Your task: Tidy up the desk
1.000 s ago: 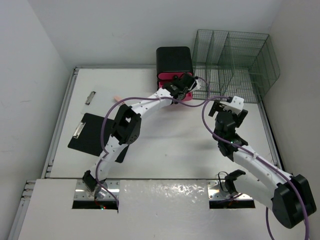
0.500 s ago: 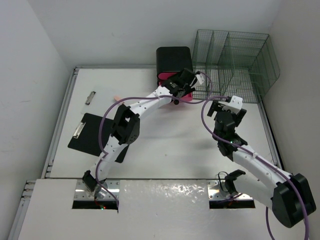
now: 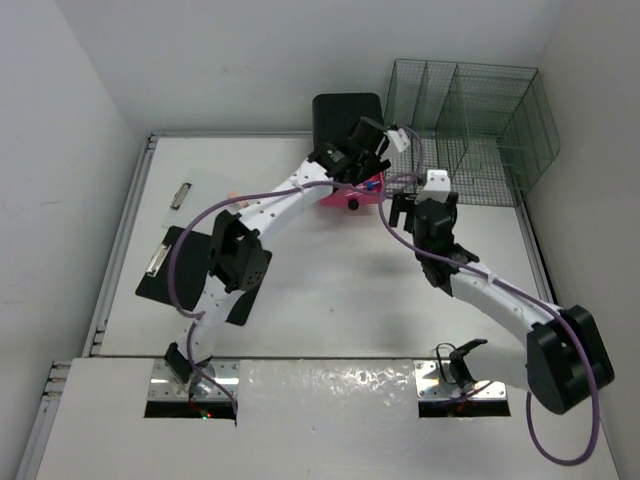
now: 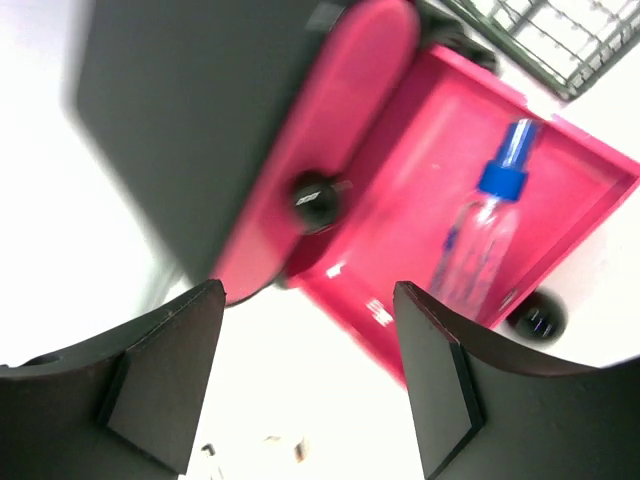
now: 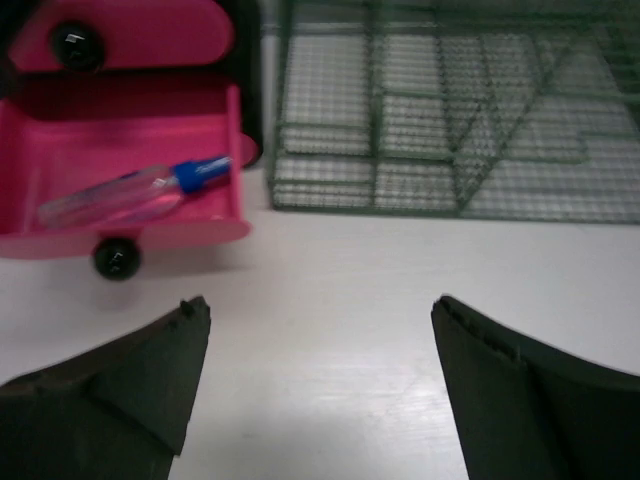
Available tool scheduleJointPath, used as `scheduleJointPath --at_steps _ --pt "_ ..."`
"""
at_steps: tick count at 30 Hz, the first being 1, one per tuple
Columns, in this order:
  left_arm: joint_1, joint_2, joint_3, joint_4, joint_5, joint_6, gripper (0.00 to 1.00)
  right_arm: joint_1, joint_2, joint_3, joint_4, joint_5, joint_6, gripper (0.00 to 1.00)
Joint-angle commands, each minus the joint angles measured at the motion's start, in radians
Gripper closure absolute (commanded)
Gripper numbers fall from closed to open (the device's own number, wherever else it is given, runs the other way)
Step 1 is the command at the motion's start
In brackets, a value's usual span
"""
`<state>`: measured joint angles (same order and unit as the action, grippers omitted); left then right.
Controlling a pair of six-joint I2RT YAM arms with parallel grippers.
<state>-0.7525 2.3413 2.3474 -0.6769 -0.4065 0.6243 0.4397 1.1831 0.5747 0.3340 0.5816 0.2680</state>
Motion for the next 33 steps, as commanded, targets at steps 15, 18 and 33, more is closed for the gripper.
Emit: scheduleJointPath --at_steps 15,18,33 --pt "0.412 -0.444 -0.357 -0.127 0.389 -0.261 0.31 0.082 0.502 0.312 0.100 -0.302 0.076 0.36" --pt "0.481 -0.490 -0.482 -0.087 0.425 -0.270 0.31 0.090 0.564 0.375 0.076 -0.296 0.080 0.36" --pt "0.648 -0.553 -0.682 0.000 0.497 -0.258 0.31 0.099 0.739 0.551 -0.021 -0.155 0.129 0.61"
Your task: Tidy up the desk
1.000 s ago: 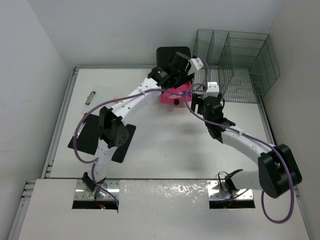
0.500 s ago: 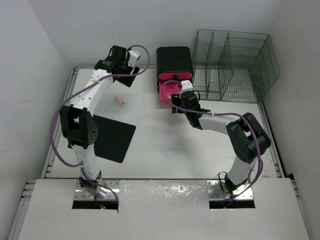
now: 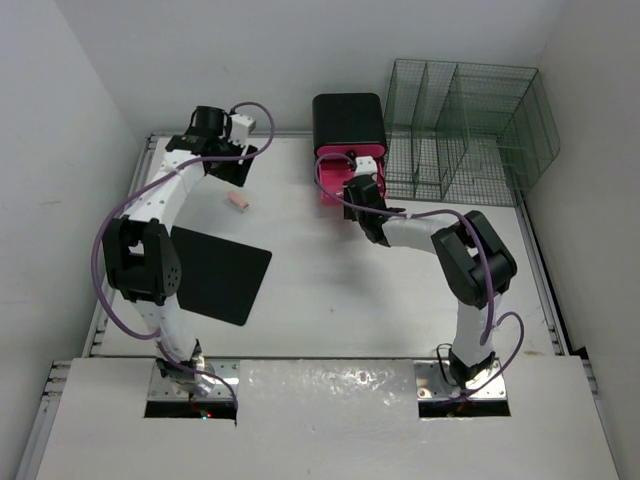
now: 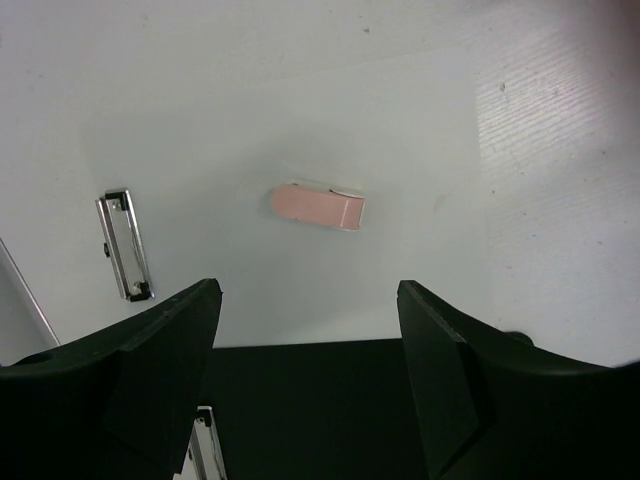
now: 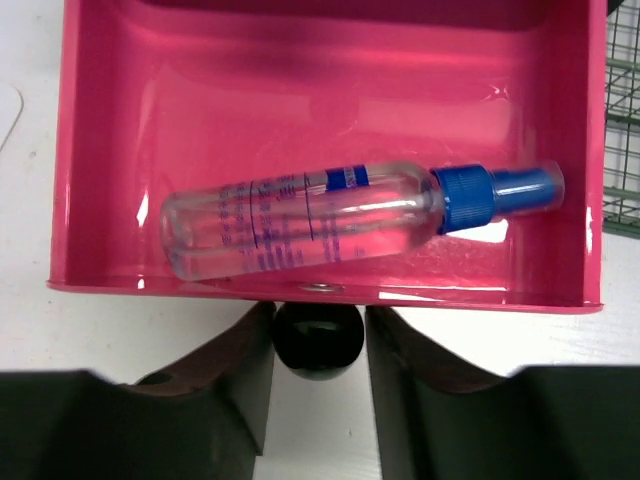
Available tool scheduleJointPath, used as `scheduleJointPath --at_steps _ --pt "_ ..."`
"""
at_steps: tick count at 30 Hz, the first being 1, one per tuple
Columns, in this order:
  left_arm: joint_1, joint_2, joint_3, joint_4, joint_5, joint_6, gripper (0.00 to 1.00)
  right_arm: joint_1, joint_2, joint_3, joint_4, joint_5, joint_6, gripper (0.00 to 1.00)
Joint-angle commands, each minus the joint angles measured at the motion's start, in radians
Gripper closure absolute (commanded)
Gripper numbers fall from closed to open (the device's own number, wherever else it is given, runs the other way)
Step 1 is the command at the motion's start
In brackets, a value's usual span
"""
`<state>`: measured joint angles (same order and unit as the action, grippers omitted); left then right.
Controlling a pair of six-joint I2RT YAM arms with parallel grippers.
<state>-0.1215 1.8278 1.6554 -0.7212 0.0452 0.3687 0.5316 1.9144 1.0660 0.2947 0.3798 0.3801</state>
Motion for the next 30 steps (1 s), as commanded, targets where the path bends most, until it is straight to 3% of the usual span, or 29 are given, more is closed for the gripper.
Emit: scheduleJointPath --at_steps 1,6,8,30 --pt "0.019 -0.038 0.010 0.040 0.048 -0.001 0.31 0.005 0.009 0.064 0.021 0.051 0.016 0.64" --pt "0.029 -0.035 -0.002 0.035 0.058 0.010 0.30 0.005 0.003 0.087 0.046 0.073 0.013 0.85" --pt "0.033 -0.035 -0.008 0.037 0.056 0.015 0.30 0.005 0.008 0.114 0.053 0.077 0.011 0.87" --pt "0.039 -0.048 -0.020 0.031 0.065 0.033 0.30 -0.001 0.265 0.475 0.121 0.220 -0.069 0.87"
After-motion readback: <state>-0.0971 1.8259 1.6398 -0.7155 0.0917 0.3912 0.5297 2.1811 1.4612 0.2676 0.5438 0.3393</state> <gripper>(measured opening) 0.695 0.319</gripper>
